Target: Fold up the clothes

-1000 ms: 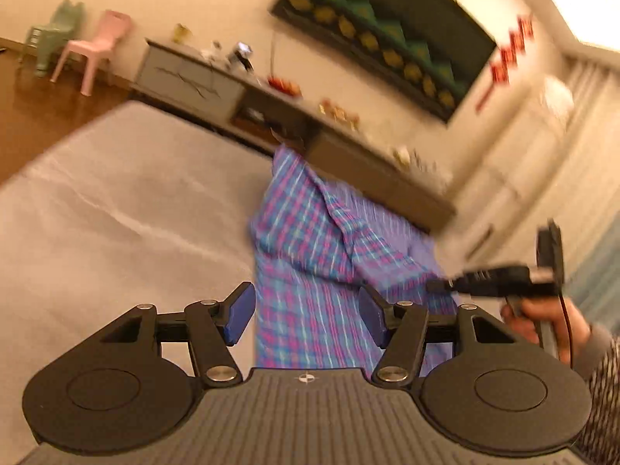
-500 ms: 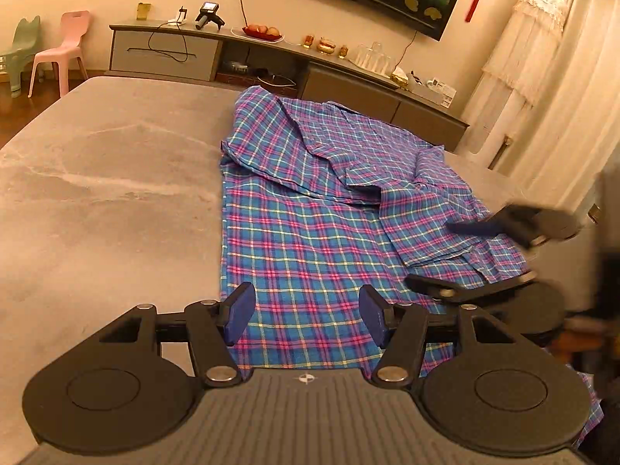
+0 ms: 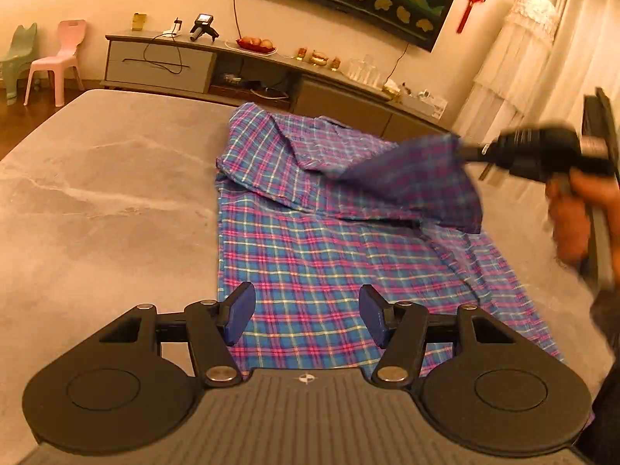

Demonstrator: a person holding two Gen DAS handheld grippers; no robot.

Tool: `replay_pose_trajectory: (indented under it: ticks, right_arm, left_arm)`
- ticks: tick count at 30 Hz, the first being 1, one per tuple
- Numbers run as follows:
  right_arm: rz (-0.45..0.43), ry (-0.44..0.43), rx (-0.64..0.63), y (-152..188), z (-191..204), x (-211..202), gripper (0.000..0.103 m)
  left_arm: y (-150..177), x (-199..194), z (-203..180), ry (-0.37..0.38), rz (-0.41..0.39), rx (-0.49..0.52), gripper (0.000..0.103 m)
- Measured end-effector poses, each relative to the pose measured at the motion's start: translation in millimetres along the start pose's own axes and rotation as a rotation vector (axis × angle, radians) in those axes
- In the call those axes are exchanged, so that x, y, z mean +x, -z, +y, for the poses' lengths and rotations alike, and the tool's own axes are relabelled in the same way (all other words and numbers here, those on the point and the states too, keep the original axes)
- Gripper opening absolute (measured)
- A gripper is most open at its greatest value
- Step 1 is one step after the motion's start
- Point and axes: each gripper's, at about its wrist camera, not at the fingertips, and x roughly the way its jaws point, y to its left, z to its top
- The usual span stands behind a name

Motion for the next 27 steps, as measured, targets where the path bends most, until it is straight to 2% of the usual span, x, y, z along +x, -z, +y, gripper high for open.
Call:
replay_pose_trajectory:
  ticks: [3,6,9,13,14,16,17,18,21,27]
  right_arm:
    - [-0.012,-0.060,0.177,-17.9,-35.5,-0.5,0.001]
    - [-0.024,-0.121,0.353,-35.7,-71.0,-0.9,0.001]
    - [-0.037,-0.185,0.518,-54.7,-103.2,-1.1,0.001]
    - [-0.074,-0.293,0.527,-93.7,-90.9,-2.7,0.001]
    - [-0.086,-0.315,0.528,-103.9,-87.8,-3.6,0.001]
    - [-0.107,-0.328,0.526,-121.8,-85.3,-5.8,0.001]
    - [-0.113,-0.330,0.525,-129.7,-84.8,-6.4,0.001]
    - [-0.118,-0.330,0.523,-137.6,-84.2,-6.5,0.001]
    - [-0.128,-0.306,0.516,-159.4,-88.8,-6.3,0.001]
    - [-0.193,-0.257,0.534,-197.0,-120.7,-21.7,0.001]
  left_arm:
    - [4.8,-3.7,-6.0,-0.066,0.019,0.049,0.062]
    - [17.9,-10.0,-9.7,-0.142,0.045,0.090,0.072]
    - [41.8,-16.7,-4.1,-0.221,0.097,0.051,0.072]
    - [68.6,-33.5,-12.6,-0.245,0.105,0.005,0.072]
    - [72.1,-36.1,-17.1,-0.247,0.102,-0.001,0.069]
    - [75.7,-37.3,-27.7,-0.253,0.096,0.021,0.044]
    - [75.6,-36.3,-31.8,-0.259,0.097,0.034,0.024]
    - [75.0,-35.0,-33.5,-0.261,0.098,0.033,0.009]
    - [71.7,-34.4,-39.5,-0.278,0.081,0.050,0.003]
    - [62.1,-40.2,-73.5,-0.275,-0.010,0.153,0.002]
